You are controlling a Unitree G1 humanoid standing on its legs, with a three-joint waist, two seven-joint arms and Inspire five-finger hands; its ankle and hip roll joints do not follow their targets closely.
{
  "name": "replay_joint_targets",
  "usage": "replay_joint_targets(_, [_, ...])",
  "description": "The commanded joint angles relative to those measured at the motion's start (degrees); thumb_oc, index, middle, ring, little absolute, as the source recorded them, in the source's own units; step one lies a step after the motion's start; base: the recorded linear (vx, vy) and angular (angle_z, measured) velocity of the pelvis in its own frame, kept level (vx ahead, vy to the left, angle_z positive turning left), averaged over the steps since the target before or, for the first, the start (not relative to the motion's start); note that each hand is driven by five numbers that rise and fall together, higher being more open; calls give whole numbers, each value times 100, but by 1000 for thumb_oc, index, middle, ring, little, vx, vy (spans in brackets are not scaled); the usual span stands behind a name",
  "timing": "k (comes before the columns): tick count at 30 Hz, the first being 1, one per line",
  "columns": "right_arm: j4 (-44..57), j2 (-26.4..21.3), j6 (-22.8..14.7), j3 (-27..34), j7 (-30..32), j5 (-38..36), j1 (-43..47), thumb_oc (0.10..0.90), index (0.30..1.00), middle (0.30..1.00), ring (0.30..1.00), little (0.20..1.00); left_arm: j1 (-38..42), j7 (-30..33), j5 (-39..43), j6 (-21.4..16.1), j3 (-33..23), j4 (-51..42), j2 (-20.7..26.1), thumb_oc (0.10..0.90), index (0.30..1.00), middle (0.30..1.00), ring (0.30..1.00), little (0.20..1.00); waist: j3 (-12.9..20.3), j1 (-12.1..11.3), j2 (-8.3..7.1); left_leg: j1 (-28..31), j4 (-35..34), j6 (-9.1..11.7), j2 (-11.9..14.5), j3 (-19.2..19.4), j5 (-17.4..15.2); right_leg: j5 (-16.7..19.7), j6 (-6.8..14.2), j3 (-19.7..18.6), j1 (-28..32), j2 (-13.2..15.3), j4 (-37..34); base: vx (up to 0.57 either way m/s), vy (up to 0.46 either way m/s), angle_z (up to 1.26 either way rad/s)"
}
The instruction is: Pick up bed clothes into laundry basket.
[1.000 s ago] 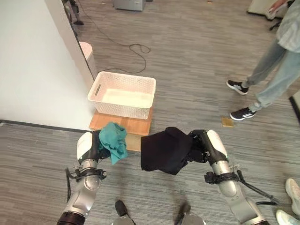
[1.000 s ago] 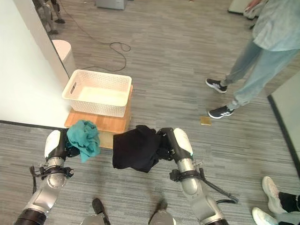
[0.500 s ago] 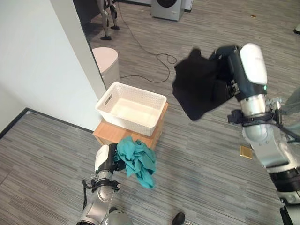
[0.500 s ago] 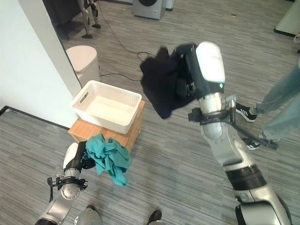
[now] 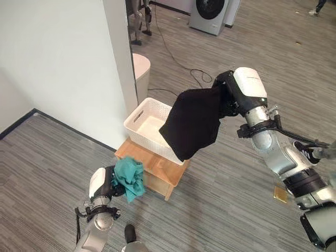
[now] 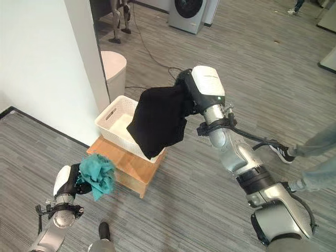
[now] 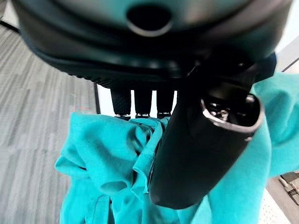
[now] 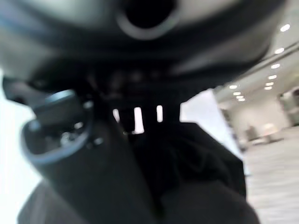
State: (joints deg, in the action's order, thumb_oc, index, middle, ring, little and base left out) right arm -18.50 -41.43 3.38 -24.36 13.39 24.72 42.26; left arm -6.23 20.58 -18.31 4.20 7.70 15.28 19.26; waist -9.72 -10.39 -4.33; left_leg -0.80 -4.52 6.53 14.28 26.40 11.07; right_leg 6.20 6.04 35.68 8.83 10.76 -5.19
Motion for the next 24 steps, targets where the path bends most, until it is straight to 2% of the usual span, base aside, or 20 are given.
replay_joint_targets(1, [-320, -110, 128, 244, 438, 374, 1511, 400, 300, 300, 300, 300, 399, 142, 34, -468, 353, -579, 18, 400, 300, 300, 300, 300, 239, -260, -4, 134, -43, 356, 480, 202, -483, -559, 555, 109, 141, 352, 76, 5, 38, -6])
replay_joint_targets(8, [-1037, 116, 229, 167, 564, 409, 1835, 400, 300, 300, 300, 300, 308, 117, 178, -548, 442, -490, 0, 400, 300, 300, 300, 300, 81, -514, -113, -124, -38, 300, 394, 98, -486, -503, 620, 267, 80, 426, 74, -9, 16, 0])
replay_joint_targets(9, [-1236, 82, 263, 103, 625, 430, 1988, 400, 300, 300, 300, 300, 237, 95, 218, -569, 451, -488, 28, 400, 300, 300, 300, 300, 16, -646, -157, -218, -44, 304, 389, 69, -471, -469, 648, 337, 51, 434, 68, -19, 24, 3])
replay_joint_targets(13, [-1641, -111, 358, 96, 821, 389, 2350, 400, 300, 300, 300, 300, 217, 138, 296, -598, 423, -364, 73, 400, 300, 300, 300, 300, -79, -841, -280, -416, -29, 378, 380, -141, -554, -503, 739, 381, 32, 418, 57, 17, 3, 14])
replay_joint_targets(24, [-2141, -367, 418, 62, 1168, 12, 2919, 400, 300, 300, 300, 300, 323, 224, 492, -692, 401, 42, 153, 400, 300, 300, 300, 300, -263, -1184, -508, -761, -38, 361, 281, -396, -565, -389, 834, 610, 26, 452, 64, 7, 25, 19])
